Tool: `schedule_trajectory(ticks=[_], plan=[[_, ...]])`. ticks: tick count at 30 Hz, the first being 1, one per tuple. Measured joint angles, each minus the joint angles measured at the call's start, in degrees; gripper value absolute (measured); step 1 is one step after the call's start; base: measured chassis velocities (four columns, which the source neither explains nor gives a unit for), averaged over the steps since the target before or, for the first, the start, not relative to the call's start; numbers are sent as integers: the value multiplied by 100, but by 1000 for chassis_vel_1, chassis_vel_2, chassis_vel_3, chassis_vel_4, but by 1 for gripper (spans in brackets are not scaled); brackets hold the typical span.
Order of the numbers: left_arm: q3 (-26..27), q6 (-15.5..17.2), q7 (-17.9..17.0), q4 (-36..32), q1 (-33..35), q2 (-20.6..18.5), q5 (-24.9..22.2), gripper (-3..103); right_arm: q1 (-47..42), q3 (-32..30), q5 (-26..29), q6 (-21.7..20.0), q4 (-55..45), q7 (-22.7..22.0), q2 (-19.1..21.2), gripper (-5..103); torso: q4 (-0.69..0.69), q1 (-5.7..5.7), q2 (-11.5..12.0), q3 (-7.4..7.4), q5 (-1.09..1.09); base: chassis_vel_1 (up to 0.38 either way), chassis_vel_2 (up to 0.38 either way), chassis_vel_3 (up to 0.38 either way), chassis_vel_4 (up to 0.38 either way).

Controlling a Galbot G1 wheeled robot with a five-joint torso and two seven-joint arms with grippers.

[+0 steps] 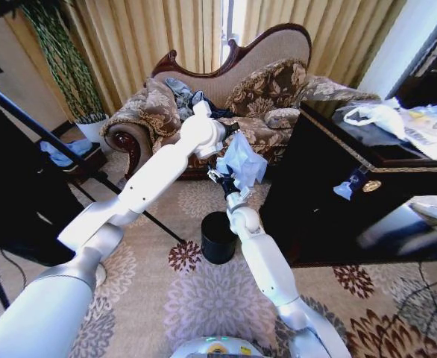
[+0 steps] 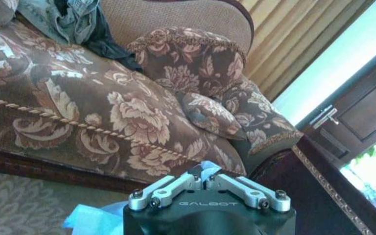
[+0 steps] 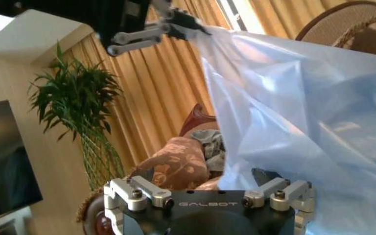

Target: Place a garbage bag over the trash bin.

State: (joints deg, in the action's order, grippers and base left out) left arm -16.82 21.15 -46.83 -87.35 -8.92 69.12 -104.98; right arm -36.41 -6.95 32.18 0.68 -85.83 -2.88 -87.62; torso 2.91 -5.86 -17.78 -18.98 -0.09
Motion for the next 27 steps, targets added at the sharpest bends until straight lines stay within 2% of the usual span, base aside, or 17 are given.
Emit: schedule_trajectory(ticks=[9, 16, 22, 26, 27], plan=[[242, 42, -109, -319, 104, -282, -230, 0, -21, -129, -251, 163, -2, -15, 131, 99, 1, 0, 0, 0, -1, 0, 0, 0, 0], [380, 212, -64, -542, 265, -641, -429, 0, -86, -98, -431, 271, -82, 7, 216, 99, -1, 0, 0, 0, 0, 0, 0, 0, 0], [624, 385, 197, -531, 405, -821, -470, 0, -688, -113, -572, 231, -723, 46, 529, 100, 0, 0, 0, 0, 0, 0, 0, 0, 0], [739, 444, 328, -540, 513, -954, -488, 0, -1217, -263, -758, 261, -1128, 134, 878, 100, 2, 0, 0, 0, 0, 0, 0, 0, 0], [788, 464, 365, -585, 584, -1037, -523, 0, -1461, -376, -829, 264, -1299, 144, 1109, 100, 1, 0, 0, 0, 2, 0, 0, 0, 0]])
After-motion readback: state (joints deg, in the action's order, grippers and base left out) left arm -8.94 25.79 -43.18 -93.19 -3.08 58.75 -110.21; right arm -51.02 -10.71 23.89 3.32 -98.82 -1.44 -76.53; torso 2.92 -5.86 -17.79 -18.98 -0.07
